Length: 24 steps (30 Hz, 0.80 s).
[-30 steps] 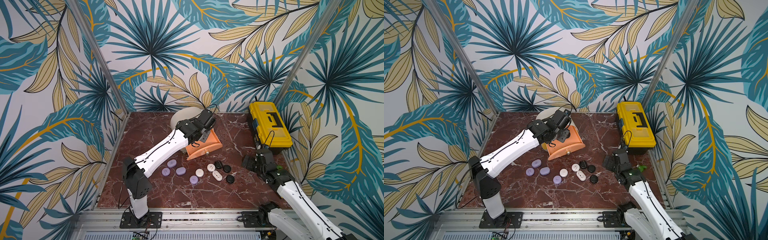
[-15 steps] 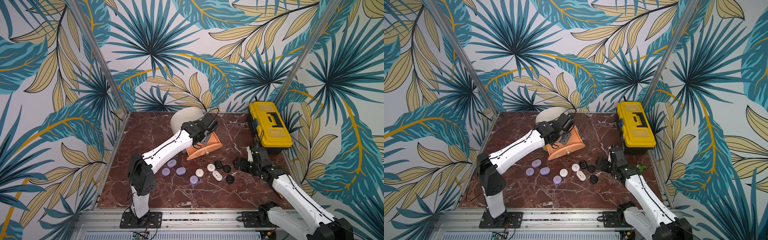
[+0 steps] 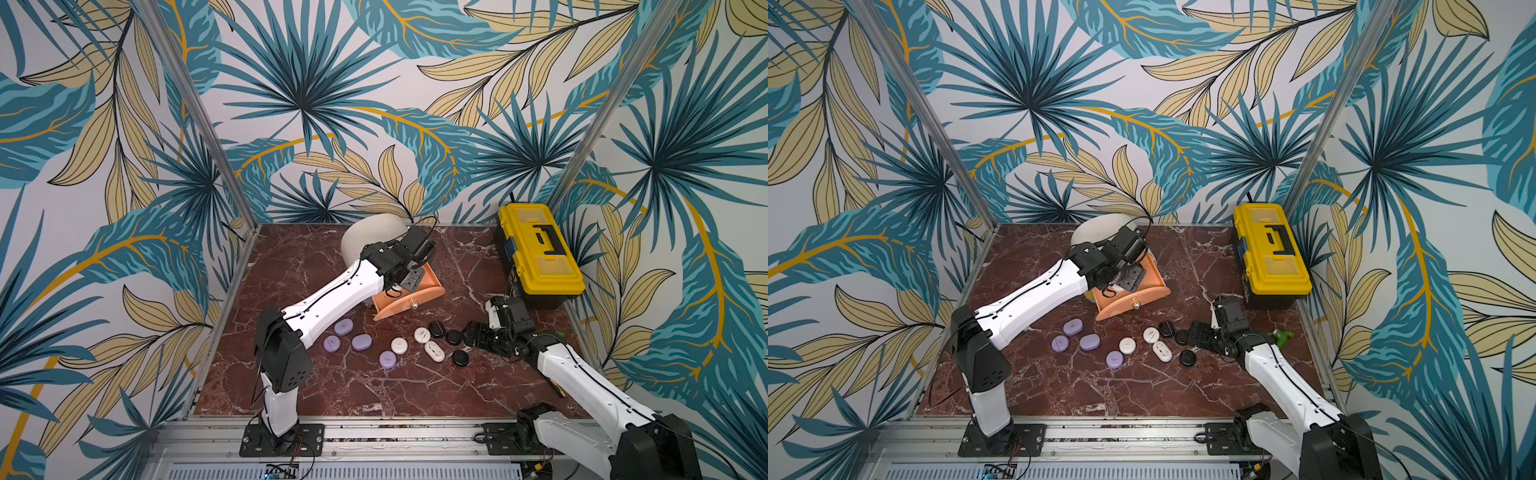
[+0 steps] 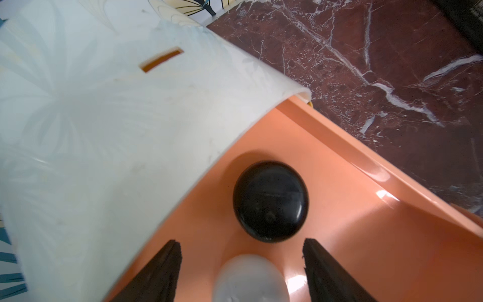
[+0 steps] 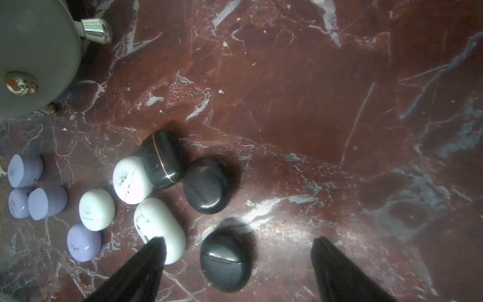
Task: Put the bluetooth earphones in the drawer according to color
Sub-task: Place the bluetooth earphone in the drawer, then pick up the Bluetooth earphone from the center of the board.
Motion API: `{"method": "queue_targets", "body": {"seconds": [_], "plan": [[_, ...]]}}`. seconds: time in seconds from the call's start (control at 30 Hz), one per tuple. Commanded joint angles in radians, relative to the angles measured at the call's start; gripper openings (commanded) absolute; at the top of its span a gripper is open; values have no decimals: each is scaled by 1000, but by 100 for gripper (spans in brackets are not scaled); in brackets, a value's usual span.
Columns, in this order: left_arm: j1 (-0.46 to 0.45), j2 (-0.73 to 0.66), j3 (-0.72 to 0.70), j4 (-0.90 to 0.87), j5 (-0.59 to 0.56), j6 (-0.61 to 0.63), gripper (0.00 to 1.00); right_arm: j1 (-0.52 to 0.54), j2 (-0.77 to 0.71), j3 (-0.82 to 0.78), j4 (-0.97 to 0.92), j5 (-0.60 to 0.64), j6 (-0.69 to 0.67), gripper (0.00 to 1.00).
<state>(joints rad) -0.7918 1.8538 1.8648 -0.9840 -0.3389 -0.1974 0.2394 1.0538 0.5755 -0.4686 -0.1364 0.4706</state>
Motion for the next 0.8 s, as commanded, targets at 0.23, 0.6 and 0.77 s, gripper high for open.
{"method": "queue_targets", "body": {"seconds": [0.23,0.6,0.77], "plan": [[1,-235,-107,71,97,-22,92,49,-26,-20,-28,-5,27,88],[6,-611,-539,359,-4,-50,100,173,-67,-49,90,-42,35,80],[21,-763,-721,416,-72,-82,100,217,-40,-58,165,-43,59,78]]}}
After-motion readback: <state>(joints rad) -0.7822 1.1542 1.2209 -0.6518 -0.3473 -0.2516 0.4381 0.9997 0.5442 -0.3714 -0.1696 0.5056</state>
